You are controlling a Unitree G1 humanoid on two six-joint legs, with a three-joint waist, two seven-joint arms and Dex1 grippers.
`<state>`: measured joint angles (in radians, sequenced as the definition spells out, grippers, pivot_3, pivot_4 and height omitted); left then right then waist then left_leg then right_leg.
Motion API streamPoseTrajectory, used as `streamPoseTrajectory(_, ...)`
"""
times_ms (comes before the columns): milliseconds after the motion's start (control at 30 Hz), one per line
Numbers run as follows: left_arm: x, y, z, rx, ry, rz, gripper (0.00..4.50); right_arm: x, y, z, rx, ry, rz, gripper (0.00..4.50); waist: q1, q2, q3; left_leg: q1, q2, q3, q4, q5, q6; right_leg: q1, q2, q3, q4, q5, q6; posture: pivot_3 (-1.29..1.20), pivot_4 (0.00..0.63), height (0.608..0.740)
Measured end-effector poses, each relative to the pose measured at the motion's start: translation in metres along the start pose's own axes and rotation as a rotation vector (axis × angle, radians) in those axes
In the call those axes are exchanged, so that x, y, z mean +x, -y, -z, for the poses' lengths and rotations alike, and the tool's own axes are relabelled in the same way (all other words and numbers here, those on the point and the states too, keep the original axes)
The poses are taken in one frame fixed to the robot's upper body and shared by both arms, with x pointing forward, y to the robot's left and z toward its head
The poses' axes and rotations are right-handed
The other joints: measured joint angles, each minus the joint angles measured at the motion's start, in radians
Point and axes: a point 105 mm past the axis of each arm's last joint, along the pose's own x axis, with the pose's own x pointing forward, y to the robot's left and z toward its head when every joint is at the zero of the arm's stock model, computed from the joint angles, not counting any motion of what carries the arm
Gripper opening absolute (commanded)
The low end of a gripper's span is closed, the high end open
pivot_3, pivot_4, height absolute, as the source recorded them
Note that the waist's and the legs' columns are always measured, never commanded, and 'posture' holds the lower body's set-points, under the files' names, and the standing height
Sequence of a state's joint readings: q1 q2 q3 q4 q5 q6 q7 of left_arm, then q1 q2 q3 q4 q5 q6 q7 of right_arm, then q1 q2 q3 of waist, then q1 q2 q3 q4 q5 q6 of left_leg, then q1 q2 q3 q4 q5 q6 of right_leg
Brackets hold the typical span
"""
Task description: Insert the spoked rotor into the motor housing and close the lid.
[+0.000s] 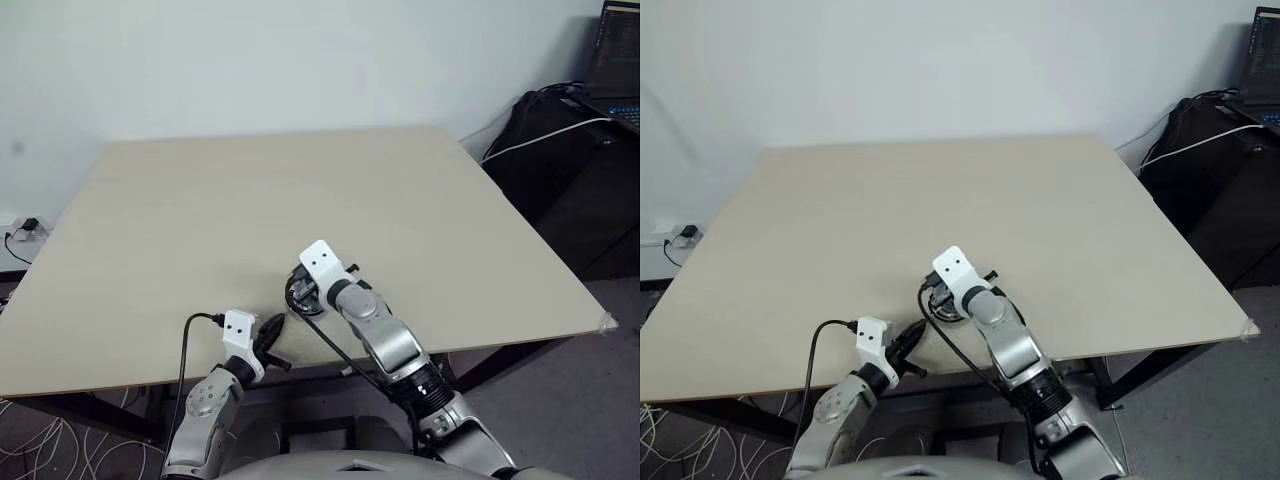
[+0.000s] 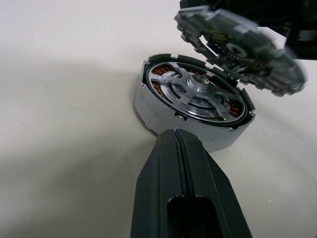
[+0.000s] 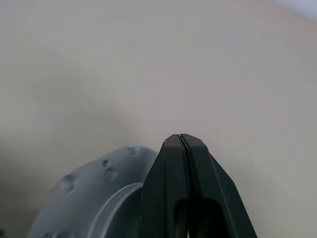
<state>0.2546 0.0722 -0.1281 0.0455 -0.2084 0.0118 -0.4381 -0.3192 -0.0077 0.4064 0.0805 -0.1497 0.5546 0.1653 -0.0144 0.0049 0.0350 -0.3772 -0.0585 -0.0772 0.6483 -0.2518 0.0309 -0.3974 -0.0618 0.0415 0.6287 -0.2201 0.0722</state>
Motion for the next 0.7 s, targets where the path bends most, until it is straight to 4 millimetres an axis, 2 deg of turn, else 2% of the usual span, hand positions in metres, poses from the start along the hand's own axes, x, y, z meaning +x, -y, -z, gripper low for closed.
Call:
streamPoseTrajectory(167, 0.000, -0.001, 0.000, 0.002, -0.001, -0.001, 0.00, -0.003, 0.015, -0.008, 0.082, 0.048, 0.046, 0.03, 0.001, 0.000, 0.000, 0.000, 0.000, 0.000, 0.000, 0.000, 0.000, 0.000, 0.000, 0.000, 0.000, 0.001, 0.000, 0.00, 0.000, 0.740)
streamPoseTrajectory(300, -0.001, -0.001, 0.000, 0.005, -0.003, 0.000, 0.00, -0.018, 0.040, -0.026, 0.114, 0.138, 0.120, 0.03, 0.002, 0.001, 0.000, 0.000, 0.000, 0.000, 0.000, 0.000, 0.000, 0.000, 0.000, 0.000, 0.000, 0.000, 0.000, 0.00, 0.000, 0.740)
streamPoseTrajectory(367, 0.000, -0.001, 0.000, 0.006, -0.002, 0.002, 0.00, -0.030, 0.051, -0.021, 0.081, 0.130, 0.146, 0.03, 0.004, 0.001, 0.000, 0.000, 0.000, 0.000, 0.000, 0.000, 0.000, 0.000, 0.000, 0.000, 0.000, 0.000, 0.000, 0.00, 0.000, 0.740)
streamPoseTrajectory(433, -0.001, -0.001, 0.000, 0.005, -0.004, 0.000, 0.00, -0.044, 0.059, -0.001, 0.038, 0.054, 0.145, 0.03, 0.005, 0.001, -0.001, 0.000, -0.001, 0.000, 0.000, 0.000, 0.001, 0.001, -0.001, 0.000, -0.001, 0.000, 0.000, 0.00, 0.000, 0.740)
streamPoseTrajectory(500, -0.001, -0.001, 0.000, 0.005, -0.005, 0.001, 0.00, -0.056, 0.058, 0.018, 0.015, -0.027, 0.097, 0.03, 0.004, 0.001, -0.001, 0.000, -0.001, 0.000, 0.000, 0.000, 0.001, 0.001, -0.001, 0.000, -0.001, -0.003, 0.003, 0.00, 0.000, 0.740)
streamPoseTrajectory(567, -0.001, -0.001, 0.000, 0.006, -0.004, 0.003, 0.00, -0.065, 0.052, 0.027, 0.015, -0.074, 0.034, 0.03, -0.001, 0.002, -0.001, 0.000, 0.001, 0.000, 0.000, 0.000, 0.001, 0.000, 0.000, 0.001, 0.000, -0.003, 0.004, 0.00, 0.000, 0.740)
streamPoseTrajectory(700, 0.000, 0.001, 0.001, 0.004, -0.007, 0.013, 0.00, -0.080, 0.024, 0.016, 0.030, -0.061, -0.163, 0.03, 0.001, 0.002, -0.001, 0.000, 0.001, 0.000, 0.001, 0.000, 0.001, 0.001, 0.000, -0.001, 0.000, -0.003, 0.004, 0.00, 0.000, 0.740)
